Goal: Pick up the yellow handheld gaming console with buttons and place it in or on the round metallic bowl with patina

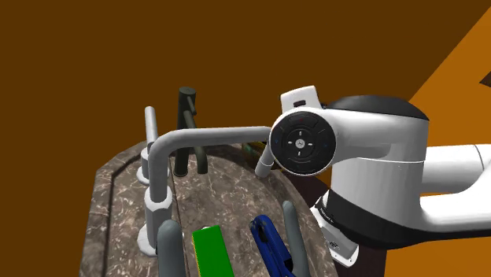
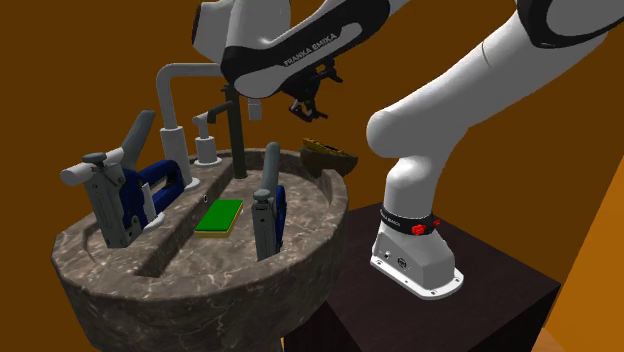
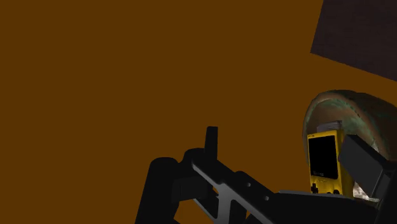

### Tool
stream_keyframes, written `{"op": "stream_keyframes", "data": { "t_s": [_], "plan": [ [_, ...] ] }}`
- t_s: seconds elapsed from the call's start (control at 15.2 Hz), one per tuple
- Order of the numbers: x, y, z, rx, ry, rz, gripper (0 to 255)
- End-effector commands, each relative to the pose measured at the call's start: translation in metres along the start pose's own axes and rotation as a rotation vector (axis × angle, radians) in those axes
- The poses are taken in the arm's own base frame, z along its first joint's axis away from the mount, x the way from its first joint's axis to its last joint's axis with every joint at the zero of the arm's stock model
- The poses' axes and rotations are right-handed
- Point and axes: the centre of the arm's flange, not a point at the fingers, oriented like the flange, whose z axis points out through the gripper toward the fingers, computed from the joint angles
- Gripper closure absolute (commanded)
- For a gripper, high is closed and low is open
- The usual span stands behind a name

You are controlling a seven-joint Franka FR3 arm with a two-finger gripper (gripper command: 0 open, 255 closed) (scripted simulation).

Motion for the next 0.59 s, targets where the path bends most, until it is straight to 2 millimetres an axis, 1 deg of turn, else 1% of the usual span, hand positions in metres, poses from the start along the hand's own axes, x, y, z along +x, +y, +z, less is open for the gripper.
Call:
{"op": "stream_keyframes", "data": {
  "t_s": [0.0,0.13,0.2,0.26,0.53],
  "plan": [
    [0.021,-0.021,0.006,0.013,-0.006,0.002,0],
    [0.044,-0.041,0.01,-0.002,-0.027,0.037,0],
    [-0.01,0.003,-0.01,-0.13,-0.127,0.098,0],
    [-0.01,0.003,-0.01,-0.13,-0.127,0.098,0],
    [0.03,-0.03,0.002,-0.124,-0.135,0.135,0]
  ]
}}
